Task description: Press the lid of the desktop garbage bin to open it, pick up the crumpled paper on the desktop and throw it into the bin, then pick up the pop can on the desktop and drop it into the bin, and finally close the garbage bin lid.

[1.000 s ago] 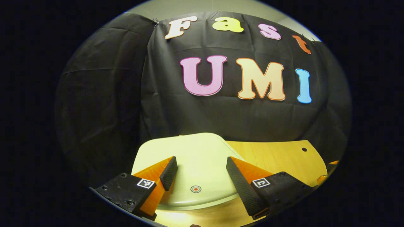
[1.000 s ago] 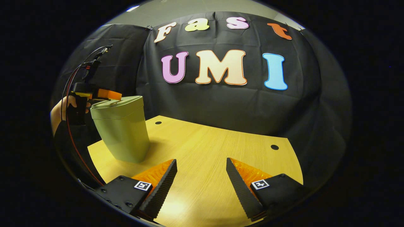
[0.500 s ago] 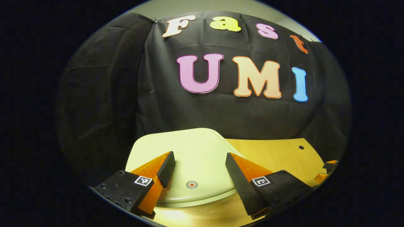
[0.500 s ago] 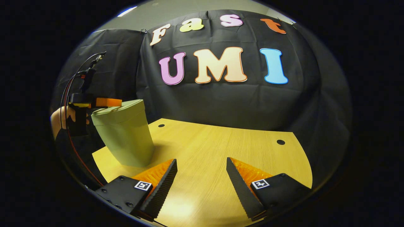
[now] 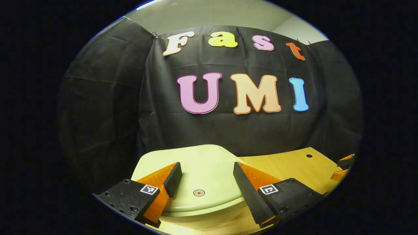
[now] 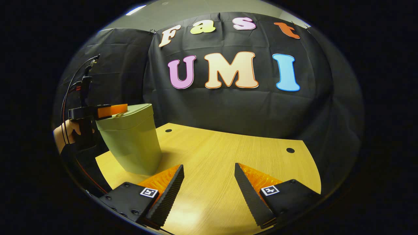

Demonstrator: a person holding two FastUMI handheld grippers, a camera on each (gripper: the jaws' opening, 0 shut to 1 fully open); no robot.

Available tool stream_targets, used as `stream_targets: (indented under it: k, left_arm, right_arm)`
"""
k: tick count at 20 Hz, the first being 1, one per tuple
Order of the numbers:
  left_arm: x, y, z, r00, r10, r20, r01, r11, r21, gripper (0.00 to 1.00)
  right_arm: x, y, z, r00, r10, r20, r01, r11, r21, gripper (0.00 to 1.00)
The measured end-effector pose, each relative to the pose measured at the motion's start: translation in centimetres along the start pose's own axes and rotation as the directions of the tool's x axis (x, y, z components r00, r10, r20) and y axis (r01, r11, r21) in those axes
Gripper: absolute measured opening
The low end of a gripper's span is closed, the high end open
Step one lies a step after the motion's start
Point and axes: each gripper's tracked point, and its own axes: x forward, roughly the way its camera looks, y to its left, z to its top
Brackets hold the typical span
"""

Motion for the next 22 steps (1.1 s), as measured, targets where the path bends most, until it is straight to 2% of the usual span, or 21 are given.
stream_targets:
  k: [2, 5, 8, 10, 14, 19, 22]
  left_arm:
    - [-0.5, -0.6, 0.4, 1.0, -0.018, 0.01, 0.018, 1.0, 0.018, 0.96]
    - [-2.0, -3.2, 4.3, 0.987, -0.078, 0.137, 0.066, 0.994, 0.09, 0.95]
    - [-3.6, -8.7, 6.6, 0.956, -0.199, 0.214, 0.173, 0.976, 0.135, 0.94]
    - [-4.9, -12.8, 7.6, 0.929, -0.277, 0.247, 0.254, 0.96, 0.118, 0.95]
    - [-7.3, -19.4, 7.5, 0.871, -0.407, 0.275, 0.406, 0.912, 0.064, 0.94]
    - [-7.6, -23.2, 5.5, 0.845, -0.484, 0.226, 0.508, 0.86, -0.057, 0.94]
    - [-7.5, -24.2, 5.5, 0.833, -0.509, 0.218, 0.535, 0.841, -0.079, 0.94]
  right_arm:
    - [-0.4, -0.1, -0.1, 1.0, -0.008, 0.0, 0.008, 1.0, -0.009, 0.98]
    - [-1.2, -0.5, 1.0, 0.999, -0.023, 0.032, 0.023, 1.0, 0.014, 0.98]
    - [-2.9, -1.0, 4.2, 0.99, -0.056, 0.129, 0.05, 0.998, 0.047, 0.98]
    - [-4.4, -1.7, 7.3, 0.973, -0.091, 0.214, 0.078, 0.995, 0.068, 0.96]
    - [-7.0, -3.1, 12.0, 0.915, -0.174, 0.364, 0.14, 0.983, 0.118, 0.98]
    - [-9.1, -3.8, 12.7, 0.875, -0.245, 0.418, 0.22, 0.97, 0.107, 0.97]
    - [-9.4, -3.7, 12.1, 0.873, -0.263, 0.411, 0.238, 0.965, 0.111, 0.98]
